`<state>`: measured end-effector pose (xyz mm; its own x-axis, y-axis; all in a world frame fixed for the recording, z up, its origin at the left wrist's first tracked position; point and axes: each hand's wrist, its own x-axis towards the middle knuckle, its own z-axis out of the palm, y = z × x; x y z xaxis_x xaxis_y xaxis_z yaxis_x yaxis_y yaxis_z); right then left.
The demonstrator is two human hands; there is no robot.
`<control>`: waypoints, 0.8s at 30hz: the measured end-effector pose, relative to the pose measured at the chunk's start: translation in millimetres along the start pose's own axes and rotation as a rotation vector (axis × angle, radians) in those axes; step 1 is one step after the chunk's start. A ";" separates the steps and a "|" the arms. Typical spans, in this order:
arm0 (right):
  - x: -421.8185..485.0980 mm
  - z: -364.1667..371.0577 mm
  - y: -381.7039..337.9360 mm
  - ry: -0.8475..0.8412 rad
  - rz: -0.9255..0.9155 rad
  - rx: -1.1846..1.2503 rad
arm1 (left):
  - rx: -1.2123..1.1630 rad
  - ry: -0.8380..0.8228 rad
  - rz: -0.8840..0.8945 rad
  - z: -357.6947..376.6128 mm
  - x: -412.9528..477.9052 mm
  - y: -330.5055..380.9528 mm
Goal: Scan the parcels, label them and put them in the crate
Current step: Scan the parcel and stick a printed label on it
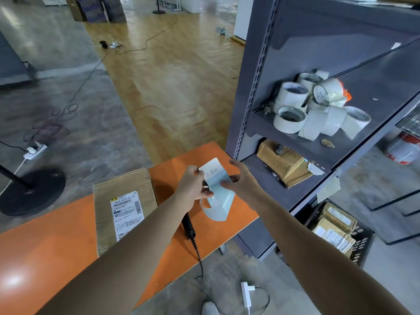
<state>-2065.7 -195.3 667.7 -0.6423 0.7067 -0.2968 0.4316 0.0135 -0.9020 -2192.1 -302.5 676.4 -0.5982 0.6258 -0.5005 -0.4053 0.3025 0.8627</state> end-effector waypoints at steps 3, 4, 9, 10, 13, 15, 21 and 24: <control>3.2 -1.0 4.1 0.022 0.021 -0.023 | 0.074 0.038 -0.011 3.3 4.2 -2.2; 4.2 -2.3 5.5 0.034 0.021 -0.056 | 0.104 0.056 -0.006 3.8 5.4 -2.7; 8.0 -13.7 16.6 0.135 -0.007 -0.265 | 0.234 0.113 0.053 -1.2 13.7 -4.3; 9.4 -14.7 18.0 0.148 -0.012 -0.322 | 0.244 0.114 0.047 -2.6 15.5 -5.1; 16.8 -11.3 26.2 0.158 -0.030 -0.517 | 0.259 0.113 0.018 -2.9 20.2 -9.1; 24.1 -4.4 37.8 0.129 -0.032 -0.622 | 0.259 0.115 0.003 -2.3 23.0 -14.9; 39.6 20.5 80.5 0.077 -0.028 -0.766 | 0.281 0.137 -0.065 -5.8 29.7 -38.7; 40.0 27.7 94.0 0.060 -0.046 -0.803 | 0.281 0.161 -0.089 -9.7 32.3 -48.9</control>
<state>-2068.4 -185.4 562.4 -0.6451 0.7297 -0.2268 0.7438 0.5317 -0.4051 -2198.3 -304.1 617.3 -0.6799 0.4729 -0.5605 -0.2677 0.5515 0.7901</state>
